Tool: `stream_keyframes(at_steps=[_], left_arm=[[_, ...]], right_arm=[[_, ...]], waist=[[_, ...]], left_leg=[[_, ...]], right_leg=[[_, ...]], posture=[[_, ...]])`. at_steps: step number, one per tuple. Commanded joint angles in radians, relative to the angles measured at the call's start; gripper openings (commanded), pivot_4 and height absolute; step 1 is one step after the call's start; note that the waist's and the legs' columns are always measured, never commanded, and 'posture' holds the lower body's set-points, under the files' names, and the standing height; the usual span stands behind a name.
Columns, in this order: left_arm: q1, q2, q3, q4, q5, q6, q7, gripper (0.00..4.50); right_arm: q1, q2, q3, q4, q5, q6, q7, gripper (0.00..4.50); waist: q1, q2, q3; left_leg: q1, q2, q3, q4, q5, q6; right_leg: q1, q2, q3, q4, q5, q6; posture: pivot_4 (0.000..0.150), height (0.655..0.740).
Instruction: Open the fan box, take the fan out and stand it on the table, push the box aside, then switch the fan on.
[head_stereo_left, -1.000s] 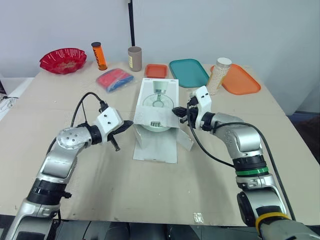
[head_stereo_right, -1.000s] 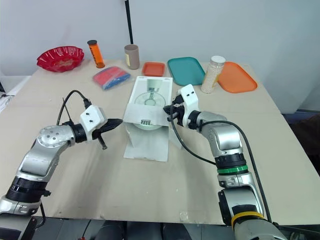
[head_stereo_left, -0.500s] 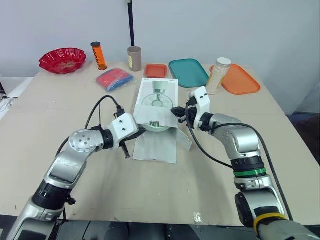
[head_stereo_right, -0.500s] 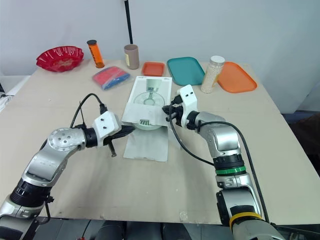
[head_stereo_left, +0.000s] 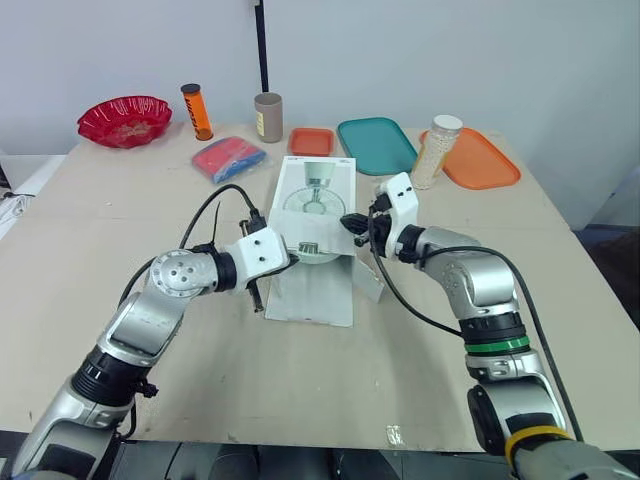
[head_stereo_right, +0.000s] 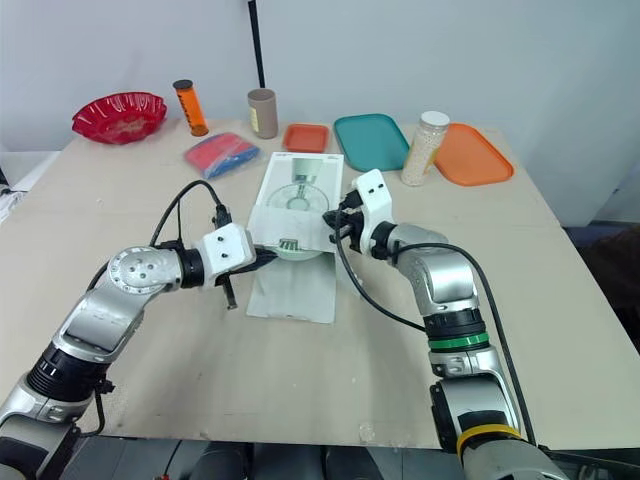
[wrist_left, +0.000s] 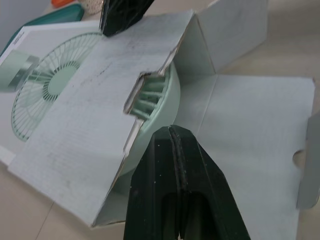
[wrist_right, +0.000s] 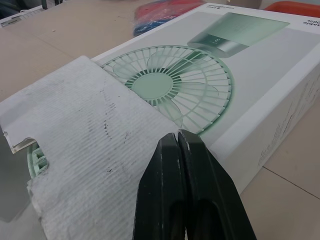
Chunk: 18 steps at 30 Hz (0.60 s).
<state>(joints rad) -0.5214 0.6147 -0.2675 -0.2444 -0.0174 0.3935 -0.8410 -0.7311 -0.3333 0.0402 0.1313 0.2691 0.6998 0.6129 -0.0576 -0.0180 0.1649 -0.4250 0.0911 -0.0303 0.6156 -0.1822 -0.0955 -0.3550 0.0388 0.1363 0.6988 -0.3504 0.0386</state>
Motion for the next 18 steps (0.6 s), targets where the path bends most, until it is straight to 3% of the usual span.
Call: stream_keyframes(at_steps=[1, 10, 15, 18], left_arm=[[-0.015, 0.078, 0.007, -0.021, 0.03, 0.021, -0.048, 0.0], [-0.022, 0.176, -0.011, 0.086, 0.119, -0.047, -0.088, 0.0], [-0.039, 0.163, -0.015, 0.163, 0.179, -0.1, -0.046, 0.0], [-0.049, 0.105, -0.006, 0.205, 0.169, -0.105, -0.017, 0.0]], right_arm=[[0.017, 0.012, 0.033, 0.002, -0.005, 0.014, 0.005, 0.02], [0.02, 0.021, 0.037, 0.009, -0.009, 0.01, 0.007, 0.02], [0.023, 0.025, 0.038, 0.006, -0.009, 0.011, 0.004, 0.02], [0.026, 0.026, 0.034, -0.002, -0.006, 0.016, 0.002, 0.02]], waist=[[-0.001, 0.0, 0.0], [-0.003, 0.0, 0.0], [-0.003, 0.0, 0.0], [-0.002, 0.0, 0.0]], left_leg=[[0.0, 0.0, 0.0, 0.0, 0.0, 0.0], [0.0, 0.0, 0.0, -0.001, 0.0, 0.0], [0.0, 0.0, 0.0, -0.001, 0.0, 0.0], [0.0, 0.0, 0.0, -0.001, 0.0, 0.0]], right_leg=[[0.0, 0.0, 0.0, 0.0, 0.0, 0.0], [-0.001, 0.0, 0.0, 0.0, -0.001, -0.001], [-0.001, 0.0, 0.0, 0.0, -0.001, -0.001], [-0.001, 0.0, 0.0, 0.0, -0.001, -0.001]], posture=[[0.15, 0.7389], [0.15, 0.7389], [0.15, 0.7389], [0.15, 0.7389]])
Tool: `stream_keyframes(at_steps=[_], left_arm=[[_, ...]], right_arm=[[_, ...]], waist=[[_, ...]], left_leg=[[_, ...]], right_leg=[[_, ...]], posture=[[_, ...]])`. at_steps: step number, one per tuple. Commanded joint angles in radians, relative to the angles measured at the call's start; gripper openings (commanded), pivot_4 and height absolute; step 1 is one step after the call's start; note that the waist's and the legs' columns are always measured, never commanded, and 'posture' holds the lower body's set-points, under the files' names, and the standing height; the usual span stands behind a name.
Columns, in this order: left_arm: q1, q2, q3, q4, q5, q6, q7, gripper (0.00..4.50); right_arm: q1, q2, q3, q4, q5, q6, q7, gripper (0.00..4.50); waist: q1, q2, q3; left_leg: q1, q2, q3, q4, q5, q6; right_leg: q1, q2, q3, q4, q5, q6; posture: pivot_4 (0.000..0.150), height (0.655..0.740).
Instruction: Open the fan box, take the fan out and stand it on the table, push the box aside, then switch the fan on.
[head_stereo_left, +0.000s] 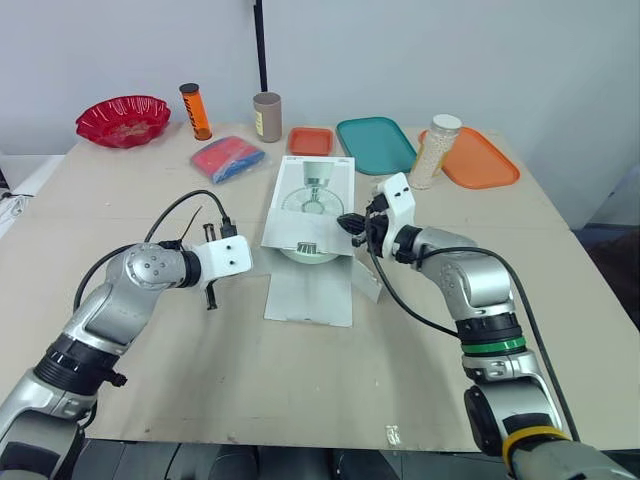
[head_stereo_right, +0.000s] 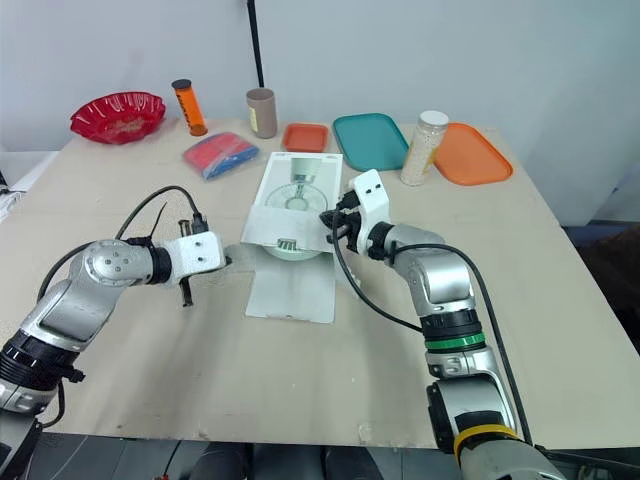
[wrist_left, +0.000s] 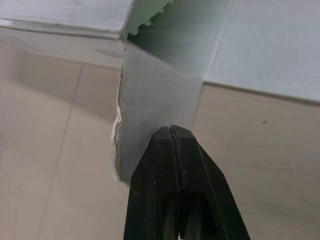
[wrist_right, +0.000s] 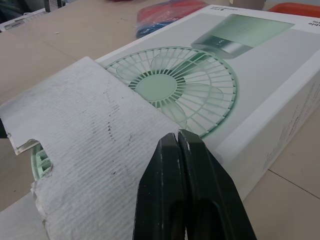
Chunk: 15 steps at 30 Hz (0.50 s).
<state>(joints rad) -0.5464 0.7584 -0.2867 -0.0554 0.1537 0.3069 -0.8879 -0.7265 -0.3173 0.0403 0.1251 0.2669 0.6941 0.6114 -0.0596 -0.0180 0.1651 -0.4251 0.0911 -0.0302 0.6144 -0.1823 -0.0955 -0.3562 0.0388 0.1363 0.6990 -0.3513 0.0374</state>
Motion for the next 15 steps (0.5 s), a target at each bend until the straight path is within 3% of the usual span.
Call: stream_keyframes(at_steps=[1, 7, 15], left_arm=[[-0.028, -0.058, 0.019, 0.027, -0.012, -0.019, 0.035, 0.0], [-0.084, -0.177, 0.077, 0.166, -0.035, -0.066, 0.143, 0.0], [-0.086, -0.282, 0.133, 0.231, -0.137, -0.049, 0.142, 0.0]], right_arm=[[0.02, 0.011, 0.032, 0.006, -0.003, 0.022, 0.003, 0.02], [0.018, 0.012, 0.025, 0.002, -0.002, 0.027, -0.003, 0.02], [0.02, 0.009, 0.025, -0.012, 0.003, 0.038, 0.0, 0.02]], waist=[[0.001, 0.0, 0.0], [0.001, 0.0, 0.0], [0.004, 0.0, 0.0]], left_leg=[[0.0, 0.0, 0.0, 0.0, 0.0, 0.0], [0.0, 0.0, 0.0, 0.0, 0.0, 0.0], [-0.001, 0.0, 0.0, 0.0, 0.0, 0.0]], right_leg=[[0.0, 0.0, 0.0, 0.0, 0.0, 0.0], [0.0, 0.0, 0.0, 0.001, 0.0, 0.0], [0.0, 0.0, -0.001, 0.001, 0.0, 0.0]], posture=[[0.15, 0.7389], [0.15, 0.7389], [0.15, 0.7389]])
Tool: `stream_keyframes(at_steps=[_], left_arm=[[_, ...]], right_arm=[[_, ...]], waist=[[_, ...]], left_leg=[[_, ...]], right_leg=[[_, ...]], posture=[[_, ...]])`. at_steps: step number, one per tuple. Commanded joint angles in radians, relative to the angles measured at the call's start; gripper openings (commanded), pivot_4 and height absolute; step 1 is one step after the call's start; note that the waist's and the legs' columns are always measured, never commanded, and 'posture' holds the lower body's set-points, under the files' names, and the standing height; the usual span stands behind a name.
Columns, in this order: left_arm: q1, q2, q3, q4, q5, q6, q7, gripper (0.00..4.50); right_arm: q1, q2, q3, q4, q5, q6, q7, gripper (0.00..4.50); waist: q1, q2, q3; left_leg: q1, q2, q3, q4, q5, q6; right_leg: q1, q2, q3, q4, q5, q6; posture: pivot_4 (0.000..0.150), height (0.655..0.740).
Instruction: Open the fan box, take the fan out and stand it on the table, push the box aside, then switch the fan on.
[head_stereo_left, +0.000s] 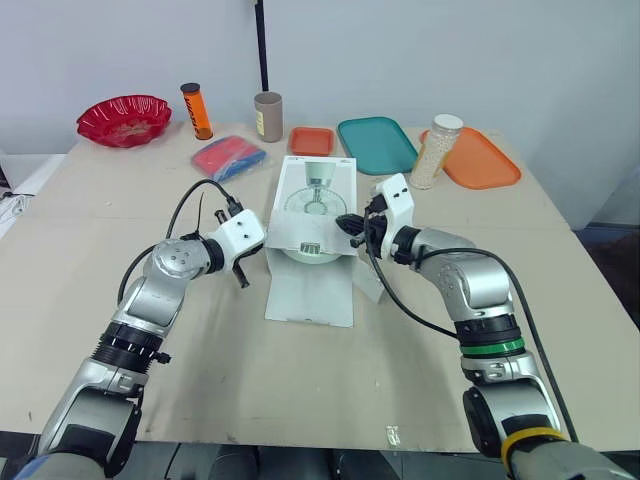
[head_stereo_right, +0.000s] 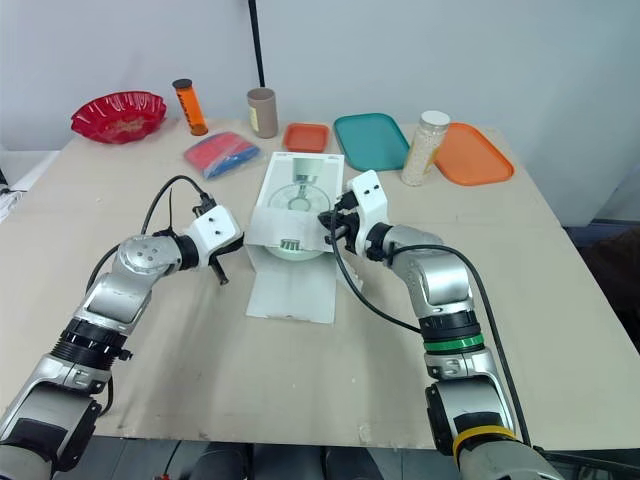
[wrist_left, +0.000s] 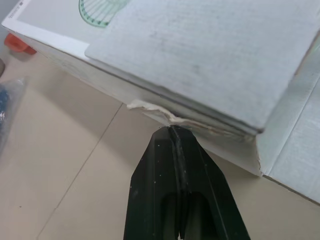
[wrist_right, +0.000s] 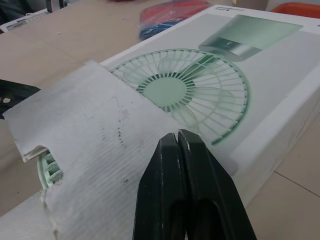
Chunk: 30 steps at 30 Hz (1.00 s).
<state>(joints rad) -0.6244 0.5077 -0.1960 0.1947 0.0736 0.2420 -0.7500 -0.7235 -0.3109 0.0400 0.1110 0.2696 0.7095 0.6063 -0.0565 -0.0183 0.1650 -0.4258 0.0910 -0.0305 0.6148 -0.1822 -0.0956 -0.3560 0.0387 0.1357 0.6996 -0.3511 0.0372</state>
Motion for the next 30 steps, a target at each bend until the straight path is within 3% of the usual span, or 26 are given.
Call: stream_keyframes(at_steps=[1, 9, 11, 13, 15, 23, 30], left_arm=[[-0.003, -0.044, 0.061, -0.039, -0.097, 0.066, -0.012, 0.0], [0.04, 0.013, 0.139, -0.186, -0.178, 0.228, -0.028, 0.0], [0.047, 0.013, 0.215, -0.267, -0.281, 0.301, -0.039, 0.0], [0.023, -0.028, 0.344, -0.385, -0.499, 0.439, -0.042, 0.0], [-0.002, -0.048, 0.397, -0.467, -0.612, 0.533, -0.017, 0.0], [0.054, -0.081, 0.361, -0.603, -0.772, 0.677, 0.056, 0.0], [0.117, -0.217, 0.415, -0.598, -0.962, 0.842, 0.245, 0.0]], right_arm=[[0.017, 0.002, 0.027, 0.0, -0.003, 0.023, 0.004, 0.02], [0.012, 0.003, 0.027, -0.019, 0.001, 0.037, 0.002, 0.02], [0.01, -0.002, 0.027, -0.021, -0.002, 0.037, 0.003, 0.02], [0.009, -0.007, 0.025, -0.027, 0.001, 0.043, 0.006, 0.02], [0.009, -0.013, 0.026, -0.033, 0.002, 0.048, 0.011, 0.02], [0.0, -0.029, 0.04, -0.029, -0.004, 0.046, 0.027, 0.02], [-0.011, -0.044, 0.041, -0.014, -0.009, 0.043, 0.035, 0.02]], waist=[[0.003, 0.0, 0.0], [0.003, 0.0, 0.0], [0.003, 0.0, 0.0], [0.004, -0.002, 0.001], [0.006, -0.004, 0.002], [0.006, -0.003, 0.002], [0.008, -0.004, 0.002]], left_leg=[[0.0, 0.0, 0.0, 0.0, 0.0, 0.0], [-0.001, 0.0, -0.001, 0.001, 0.0, 0.0], [-0.001, 0.0, -0.001, 0.001, 0.0, 0.0], [-0.001, 0.0, -0.001, 0.001, 0.0, 0.0], [-0.003, 0.0, -0.002, 0.001, 0.0, 0.0], [-0.002, 0.0, -0.002, 0.001, 0.0, 0.0], [-0.002, -0.001, -0.002, 0.002, 0.0, -0.001]], right_leg=[[0.0, 0.0, 0.0, 0.0, 0.0, 0.0], [0.0, 0.0, -0.001, 0.0, 0.0, 0.0], [0.0, 0.0, -0.001, 0.0, 0.0, 0.0], [0.0, 0.0, -0.001, 0.0, 0.0, 0.0], [-0.001, -0.001, -0.002, 0.0, 0.0, 0.001], [0.0, -0.001, -0.002, -0.001, 0.0, 0.001], [0.001, -0.001, -0.003, -0.001, 0.0, 0.001]], posture=[[0.15, 0.7389], [0.15, 0.7389], [0.15, 0.7389], [0.15, 0.7389], [0.15, 0.7389], [0.15, 0.7389], [0.15, 0.7389]])
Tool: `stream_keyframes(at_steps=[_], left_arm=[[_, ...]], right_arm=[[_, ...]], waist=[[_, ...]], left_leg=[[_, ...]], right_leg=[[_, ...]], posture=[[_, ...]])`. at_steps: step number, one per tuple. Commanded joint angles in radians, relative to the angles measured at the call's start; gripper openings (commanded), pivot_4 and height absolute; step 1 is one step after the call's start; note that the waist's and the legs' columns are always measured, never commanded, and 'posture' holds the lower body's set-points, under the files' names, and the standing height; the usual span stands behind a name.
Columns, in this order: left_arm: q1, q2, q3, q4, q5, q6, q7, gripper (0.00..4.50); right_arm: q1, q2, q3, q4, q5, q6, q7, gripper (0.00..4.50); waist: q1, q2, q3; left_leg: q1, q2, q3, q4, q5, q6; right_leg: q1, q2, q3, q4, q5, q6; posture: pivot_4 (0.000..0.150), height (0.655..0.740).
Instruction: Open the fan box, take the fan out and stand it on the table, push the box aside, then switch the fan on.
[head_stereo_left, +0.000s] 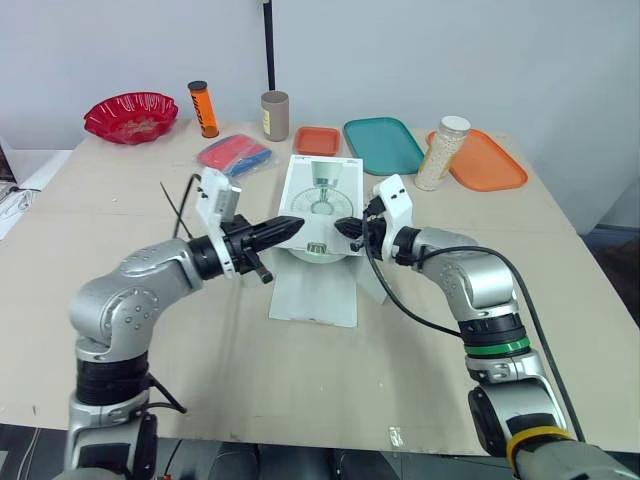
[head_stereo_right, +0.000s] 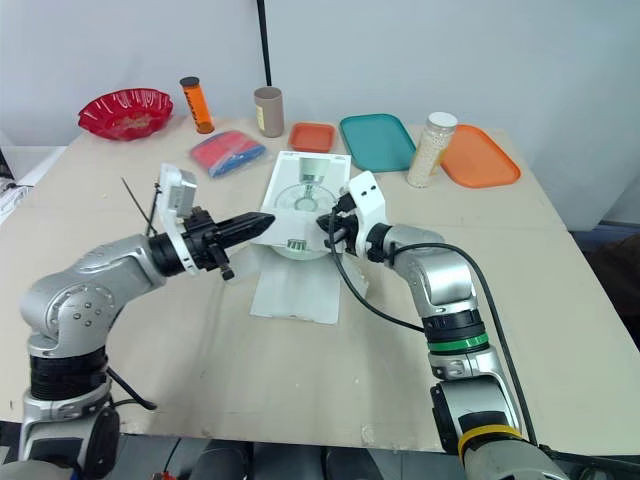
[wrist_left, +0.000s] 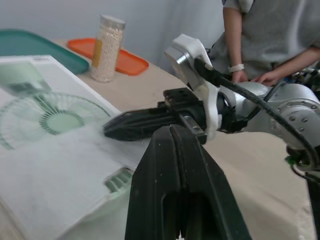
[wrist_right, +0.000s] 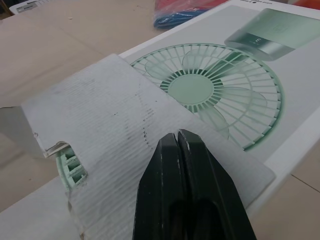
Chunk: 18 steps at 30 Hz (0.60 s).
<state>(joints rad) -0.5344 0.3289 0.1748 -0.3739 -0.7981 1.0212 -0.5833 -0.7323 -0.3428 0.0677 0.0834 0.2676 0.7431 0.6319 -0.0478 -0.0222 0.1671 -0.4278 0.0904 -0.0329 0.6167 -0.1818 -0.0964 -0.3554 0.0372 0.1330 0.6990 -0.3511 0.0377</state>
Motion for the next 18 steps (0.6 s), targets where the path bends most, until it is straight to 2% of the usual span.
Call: stream_keyframes(at_steps=[1, 5, 8, 11, 14, 16, 18], left_arm=[[0.037, -0.058, 0.057, -0.027, -0.119, 0.086, 0.115, 0.0], [0.121, -0.1, 0.098, -0.042, -0.227, 0.146, 0.214, 0.0], [0.17, -0.16, 0.168, -0.015, -0.372, 0.171, 0.347, 0.8], [0.196, -0.201, 0.215, 0.039, -0.493, 0.159, 0.461, 1.87], [0.199, -0.19, 0.214, 0.084, -0.55, 0.157, 0.521, 2.97], [0.202, -0.186, 0.187, 0.096, -0.557, 0.156, 0.543, 3.53], [0.191, -0.196, 0.173, 0.12, -0.583, 0.143, 0.554, 3.53]], right_arm=[[-0.004, -0.013, 0.014, 0.015, -0.007, 0.008, 0.009, 0.02], [-0.01, -0.018, 0.013, 0.02, -0.009, 0.007, 0.007, 0.02], [-0.01, -0.023, 0.016, 0.02, -0.009, 0.007, 0.011, 0.0], [-0.01, -0.03, 0.016, 0.02, -0.008, 0.011, 0.012, 0.0], [-0.009, -0.032, 0.016, 0.019, -0.007, 0.013, 0.012, 0.0], [-0.007, -0.033, 0.015, 0.015, -0.006, 0.016, 0.012, 0.0], [-0.007, -0.036, 0.015, 0.015, -0.009, 0.015, 0.011, 0.0]], waist=[[-0.001, 0.0, 0.0], [-0.001, 0.0, 0.0], [0.0, 0.0, 0.0], [0.0, -0.001, 0.0], [0.0, -0.001, 0.0], [0.001, -0.001, 0.0], [0.002, -0.001, 0.0]], left_leg=[[0.0, 0.0, 0.0, 0.0, 0.0, 0.0], [0.0, 0.0, 0.0, 0.0, 0.0, 0.0], [0.0, 0.0, 0.0, 0.0, 0.0, 0.0], [0.0, -0.001, 0.0, 0.0, 0.0, 0.0], [0.0, -0.001, -0.001, 0.0, 0.0, 0.0], [0.0, -0.002, -0.001, 0.0, 0.0, 0.0], [0.0, -0.002, -0.001, 0.0, 0.0, 0.0]], right_leg=[[0.0, 0.0, 0.0, 0.0, 0.0, 0.0], [0.0, 0.0, 0.0, 0.0, 0.0, 0.0], [0.0, 0.0, 0.0, 0.0, 0.0, 0.0], [0.001, -0.001, 0.0, 0.0, 0.0, 0.0], [0.001, -0.001, 0.0, 0.0, 0.0, 0.0], [0.001, -0.001, 0.0, 0.0, 0.0, 0.0], [0.001, -0.002, 0.0, -0.001, 0.0, 0.0]], posture=[[0.15, 0.7389], [0.15, 0.7389], [0.15, 0.7389], [0.15, 0.7389], [0.15, 0.7389], [0.15, 0.7389], [0.15, 0.7389]])
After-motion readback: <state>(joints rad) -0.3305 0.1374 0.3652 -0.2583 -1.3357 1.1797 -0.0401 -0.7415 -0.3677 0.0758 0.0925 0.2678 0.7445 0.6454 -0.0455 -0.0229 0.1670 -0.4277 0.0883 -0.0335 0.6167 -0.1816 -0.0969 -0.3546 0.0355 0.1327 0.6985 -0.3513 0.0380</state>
